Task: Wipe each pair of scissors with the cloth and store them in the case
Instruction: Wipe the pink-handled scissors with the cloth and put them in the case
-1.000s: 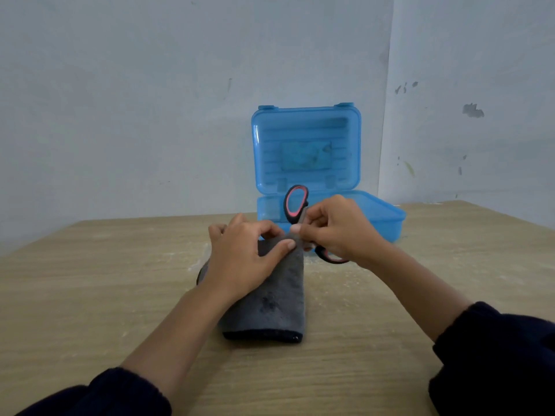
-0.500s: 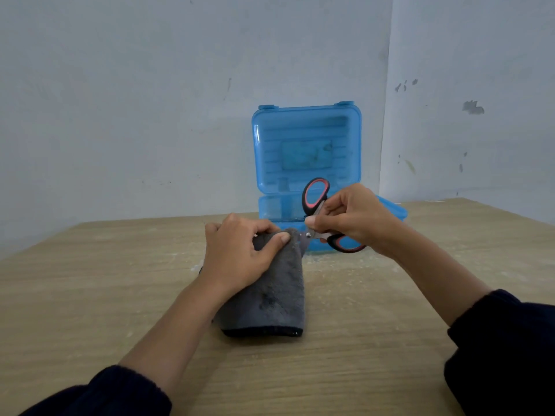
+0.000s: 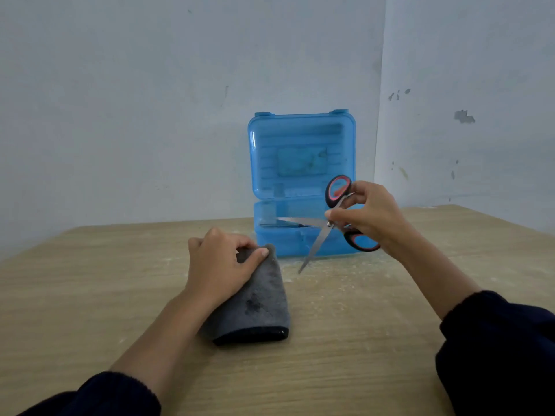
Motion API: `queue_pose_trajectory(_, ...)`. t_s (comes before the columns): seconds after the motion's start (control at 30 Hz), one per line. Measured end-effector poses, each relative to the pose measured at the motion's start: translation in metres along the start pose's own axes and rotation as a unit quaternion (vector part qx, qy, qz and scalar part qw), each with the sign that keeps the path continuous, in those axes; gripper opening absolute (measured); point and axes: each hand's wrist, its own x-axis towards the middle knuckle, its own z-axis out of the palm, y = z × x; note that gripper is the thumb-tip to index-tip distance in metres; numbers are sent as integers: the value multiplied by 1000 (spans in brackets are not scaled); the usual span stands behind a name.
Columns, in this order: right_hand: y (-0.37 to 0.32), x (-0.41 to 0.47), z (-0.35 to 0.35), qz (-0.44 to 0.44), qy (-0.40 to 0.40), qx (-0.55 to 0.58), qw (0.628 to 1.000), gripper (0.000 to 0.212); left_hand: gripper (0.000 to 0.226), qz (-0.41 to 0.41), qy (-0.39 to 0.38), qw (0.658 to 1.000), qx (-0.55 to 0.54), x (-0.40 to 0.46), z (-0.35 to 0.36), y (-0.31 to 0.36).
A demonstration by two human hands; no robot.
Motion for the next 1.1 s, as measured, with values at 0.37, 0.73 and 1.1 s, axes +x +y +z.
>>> queue_pose_trajectory(0.37, -7, -6, 25, 36, 39, 282, 958, 27, 29, 61, 2, 990, -129, -8, 16, 30)
queue_pose_trajectory(0.73, -10, -16, 48, 80, 6, 437, 896, 23, 4, -40, -26, 962, -270, -6, 20, 31)
queue_pose_trajectory(1.1, 0, -15, 54, 81, 4, 300, 951, 17, 8, -85, -35, 937, -338, -4, 23, 26)
